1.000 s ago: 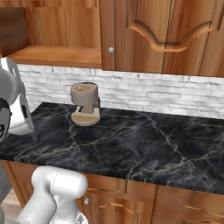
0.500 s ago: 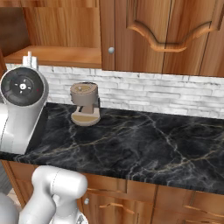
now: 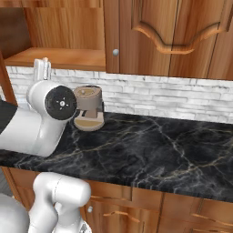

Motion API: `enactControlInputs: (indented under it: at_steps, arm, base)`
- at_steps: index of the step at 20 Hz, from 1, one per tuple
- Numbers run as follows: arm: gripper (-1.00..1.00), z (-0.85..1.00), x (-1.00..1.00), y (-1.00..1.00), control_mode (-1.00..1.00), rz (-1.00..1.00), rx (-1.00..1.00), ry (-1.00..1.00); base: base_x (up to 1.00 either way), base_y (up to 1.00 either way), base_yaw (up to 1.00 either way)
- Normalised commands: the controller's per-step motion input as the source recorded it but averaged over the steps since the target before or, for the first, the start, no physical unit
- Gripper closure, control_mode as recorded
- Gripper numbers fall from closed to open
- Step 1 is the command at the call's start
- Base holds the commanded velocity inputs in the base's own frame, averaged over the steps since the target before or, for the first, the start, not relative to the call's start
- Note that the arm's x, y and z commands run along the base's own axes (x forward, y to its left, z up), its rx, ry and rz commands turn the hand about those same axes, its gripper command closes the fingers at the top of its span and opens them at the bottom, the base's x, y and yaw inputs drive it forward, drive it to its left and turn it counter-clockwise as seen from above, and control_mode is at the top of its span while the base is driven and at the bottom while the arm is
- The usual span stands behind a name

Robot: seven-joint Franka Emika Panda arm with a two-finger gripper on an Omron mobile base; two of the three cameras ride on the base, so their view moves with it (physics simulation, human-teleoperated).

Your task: Open the cabinet, pick the kettle from the cabinet, and place it in the sink.

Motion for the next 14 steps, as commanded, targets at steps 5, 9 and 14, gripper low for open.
enactControlInputs:
  at_steps: [5,9,14]
  arm:
    - [-1.0,0.0,0.27,0.17,-1.0,0.24,0.09,0.0]
    - [-1.0,0.0,0.27,0.2,-1.0,0.23,0.05,0.0]
    - [-1.0,0.02,0.19,0.23,-1.0,0.22,0.01,0.0]
  base:
    - [0.0,0.0,0.0]
    - [0.0,0.0,0.0]
    - [0.0,0.0,0.0]
